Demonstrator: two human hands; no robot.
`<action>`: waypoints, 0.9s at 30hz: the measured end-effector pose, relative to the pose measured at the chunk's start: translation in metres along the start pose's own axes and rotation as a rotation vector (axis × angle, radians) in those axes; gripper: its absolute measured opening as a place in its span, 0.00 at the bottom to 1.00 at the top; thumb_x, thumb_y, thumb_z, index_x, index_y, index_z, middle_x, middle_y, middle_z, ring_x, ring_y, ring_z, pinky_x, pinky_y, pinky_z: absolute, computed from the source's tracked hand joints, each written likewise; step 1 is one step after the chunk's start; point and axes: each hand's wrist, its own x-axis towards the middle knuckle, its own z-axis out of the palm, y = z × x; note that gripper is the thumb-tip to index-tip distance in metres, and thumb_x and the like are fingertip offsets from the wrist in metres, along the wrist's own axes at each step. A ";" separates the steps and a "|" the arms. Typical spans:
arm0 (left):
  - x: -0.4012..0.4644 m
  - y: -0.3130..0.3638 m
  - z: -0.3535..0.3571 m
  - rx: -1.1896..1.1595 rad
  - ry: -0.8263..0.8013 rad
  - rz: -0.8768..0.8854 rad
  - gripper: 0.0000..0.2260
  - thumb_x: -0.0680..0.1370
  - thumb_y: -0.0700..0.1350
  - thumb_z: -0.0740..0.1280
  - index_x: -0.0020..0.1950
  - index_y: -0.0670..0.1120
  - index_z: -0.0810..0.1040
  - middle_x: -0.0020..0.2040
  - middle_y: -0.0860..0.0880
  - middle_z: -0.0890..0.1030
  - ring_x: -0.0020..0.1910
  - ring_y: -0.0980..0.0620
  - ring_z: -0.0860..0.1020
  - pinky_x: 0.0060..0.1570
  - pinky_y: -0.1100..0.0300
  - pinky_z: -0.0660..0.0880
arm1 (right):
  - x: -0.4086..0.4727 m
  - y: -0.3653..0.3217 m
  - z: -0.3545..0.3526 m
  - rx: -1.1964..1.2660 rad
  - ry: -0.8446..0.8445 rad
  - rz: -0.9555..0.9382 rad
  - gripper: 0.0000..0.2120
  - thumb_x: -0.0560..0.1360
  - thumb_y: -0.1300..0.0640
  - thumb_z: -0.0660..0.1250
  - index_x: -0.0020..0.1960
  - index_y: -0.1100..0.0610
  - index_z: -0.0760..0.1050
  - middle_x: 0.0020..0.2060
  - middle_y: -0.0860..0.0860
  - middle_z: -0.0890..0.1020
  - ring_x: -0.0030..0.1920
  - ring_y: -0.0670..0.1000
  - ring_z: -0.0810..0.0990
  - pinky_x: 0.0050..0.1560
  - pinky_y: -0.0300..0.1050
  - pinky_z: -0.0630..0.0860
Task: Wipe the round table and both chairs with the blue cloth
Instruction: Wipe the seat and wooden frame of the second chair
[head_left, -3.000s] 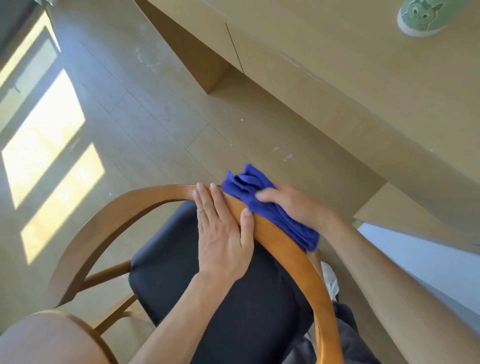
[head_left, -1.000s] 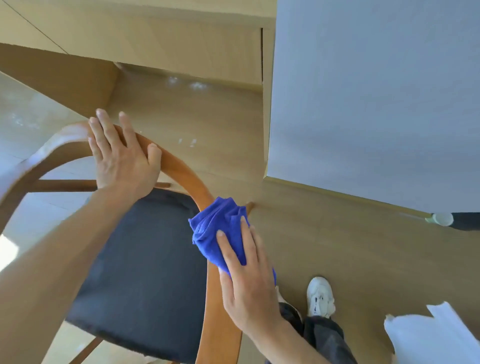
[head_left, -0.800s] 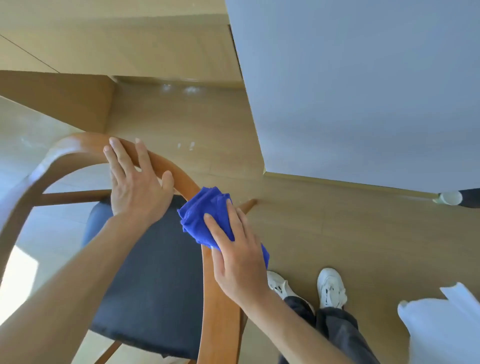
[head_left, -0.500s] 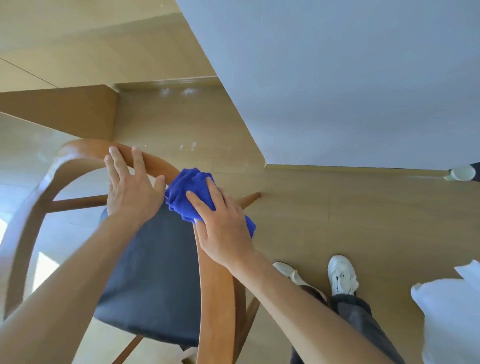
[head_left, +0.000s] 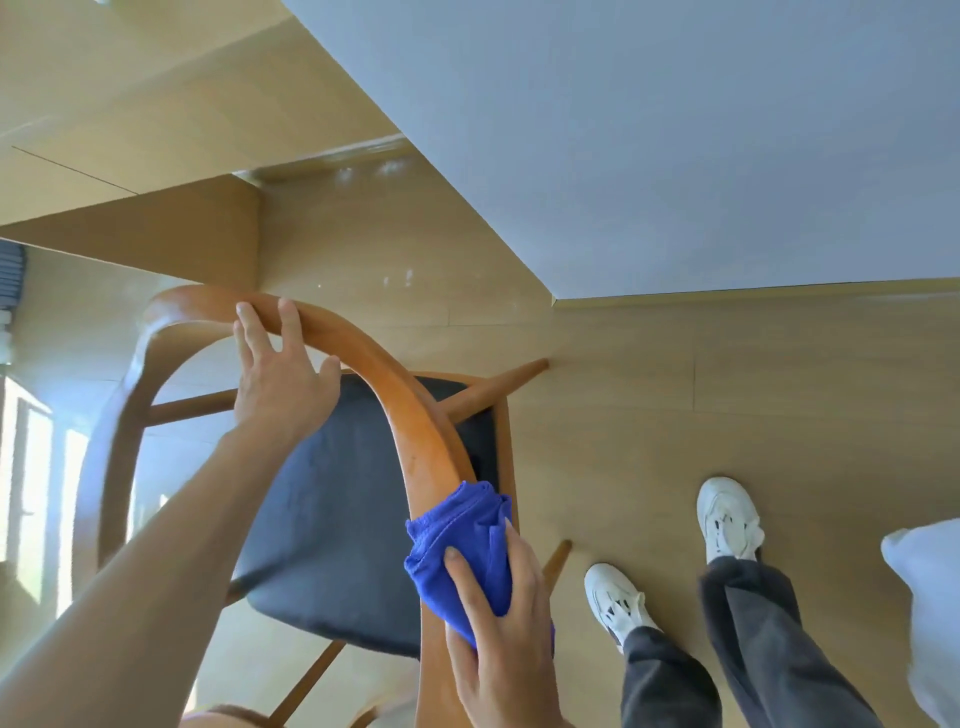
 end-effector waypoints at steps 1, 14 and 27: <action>0.000 0.000 0.000 0.000 0.002 0.000 0.33 0.80 0.50 0.59 0.78 0.47 0.43 0.77 0.41 0.37 0.76 0.43 0.40 0.72 0.45 0.54 | 0.012 -0.001 -0.002 0.015 -0.001 -0.009 0.26 0.76 0.53 0.64 0.72 0.45 0.65 0.74 0.55 0.60 0.70 0.58 0.68 0.59 0.55 0.75; -0.001 -0.012 0.003 -0.079 0.032 0.061 0.31 0.80 0.45 0.58 0.78 0.49 0.46 0.77 0.42 0.37 0.76 0.44 0.39 0.73 0.48 0.50 | 0.147 -0.014 0.012 -0.267 -0.056 -0.110 0.20 0.71 0.55 0.66 0.63 0.48 0.75 0.68 0.57 0.70 0.56 0.63 0.74 0.43 0.56 0.76; -0.081 -0.038 0.041 -0.130 -0.041 0.184 0.25 0.81 0.49 0.55 0.77 0.55 0.52 0.78 0.46 0.41 0.77 0.48 0.42 0.70 0.44 0.58 | -0.138 0.003 0.040 -0.188 0.142 -0.113 0.19 0.76 0.56 0.64 0.66 0.45 0.73 0.72 0.57 0.63 0.67 0.63 0.71 0.55 0.58 0.77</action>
